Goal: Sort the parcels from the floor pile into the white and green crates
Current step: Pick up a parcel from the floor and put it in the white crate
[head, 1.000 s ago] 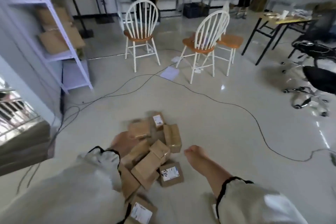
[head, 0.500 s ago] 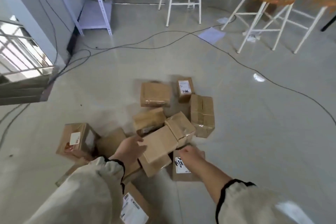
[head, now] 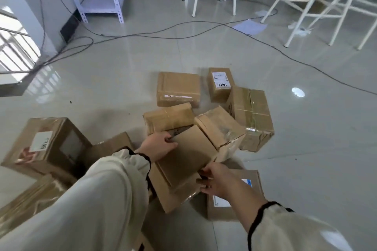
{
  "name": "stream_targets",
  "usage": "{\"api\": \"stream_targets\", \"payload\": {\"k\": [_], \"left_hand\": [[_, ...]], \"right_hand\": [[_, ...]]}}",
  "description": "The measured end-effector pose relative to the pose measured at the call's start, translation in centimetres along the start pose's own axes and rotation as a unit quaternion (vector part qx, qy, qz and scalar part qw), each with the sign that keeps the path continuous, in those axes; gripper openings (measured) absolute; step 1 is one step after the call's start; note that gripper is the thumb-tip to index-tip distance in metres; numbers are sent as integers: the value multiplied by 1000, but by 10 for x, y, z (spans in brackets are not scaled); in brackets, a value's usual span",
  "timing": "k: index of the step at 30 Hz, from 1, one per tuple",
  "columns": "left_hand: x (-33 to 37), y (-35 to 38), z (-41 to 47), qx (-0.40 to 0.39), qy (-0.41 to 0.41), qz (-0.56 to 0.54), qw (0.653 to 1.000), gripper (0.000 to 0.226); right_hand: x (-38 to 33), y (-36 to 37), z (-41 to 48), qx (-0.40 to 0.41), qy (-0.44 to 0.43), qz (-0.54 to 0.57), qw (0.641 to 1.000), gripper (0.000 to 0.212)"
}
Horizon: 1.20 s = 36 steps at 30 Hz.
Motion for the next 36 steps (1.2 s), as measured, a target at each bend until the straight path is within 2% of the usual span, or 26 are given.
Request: {"api": "stream_targets", "payload": {"k": [3, 5, 7, 10, 13, 19, 23, 27, 30, 32, 36], "left_hand": [[-15, -3, -13, -12, -76, -35, 996, 47], [-33, -6, -25, -21, -157, -114, 981, 60], [-43, -16, -32, 5, -196, -191, 962, 63], [-47, -37, -38, 76, -198, -322, 923, 56], [-51, -44, -46, 102, -186, -435, 875, 55], [-70, -10, -66, 61, -202, -397, 893, 45], [-76, 13, -75, 19, -209, -354, 911, 37], [-74, 20, -73, 29, -191, -342, 920, 26], [-75, 26, -71, 29, -185, -341, 921, 16], [-76, 30, -71, 29, -184, -349, 918, 19], [-79, 32, -71, 31, -175, -367, 913, 25]], "right_hand": [[1, 11, -6, -26, 12, 44, 999, 16], [-8, 19, -11, -40, -3, 53, 998, 18], [-21, 29, -18, -55, -25, 63, 996, 22], [-41, 39, -28, -70, -64, 119, 988, 25], [-52, 36, -35, -51, -99, 142, 984, 29], [-24, 34, -14, -16, -101, 26, 994, 40], [-15, 40, -9, -36, -106, -31, 993, 23], [-12, 34, -4, -9, -127, -78, 989, 20], [-5, 31, 3, 7, -133, -97, 986, 34], [-1, 30, 8, 10, -139, -97, 986, 43], [-1, 29, 11, 0, -148, -92, 985, 42]]}}
Point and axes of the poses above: each hand's wrist, its own z-axis towards the middle knuckle, its own y-axis out of the palm, x = y × z, the point moved 8 cm from there along z, towards the middle knuckle, and after that the axes turned 4 degrees about y, right-handed, at the moved point
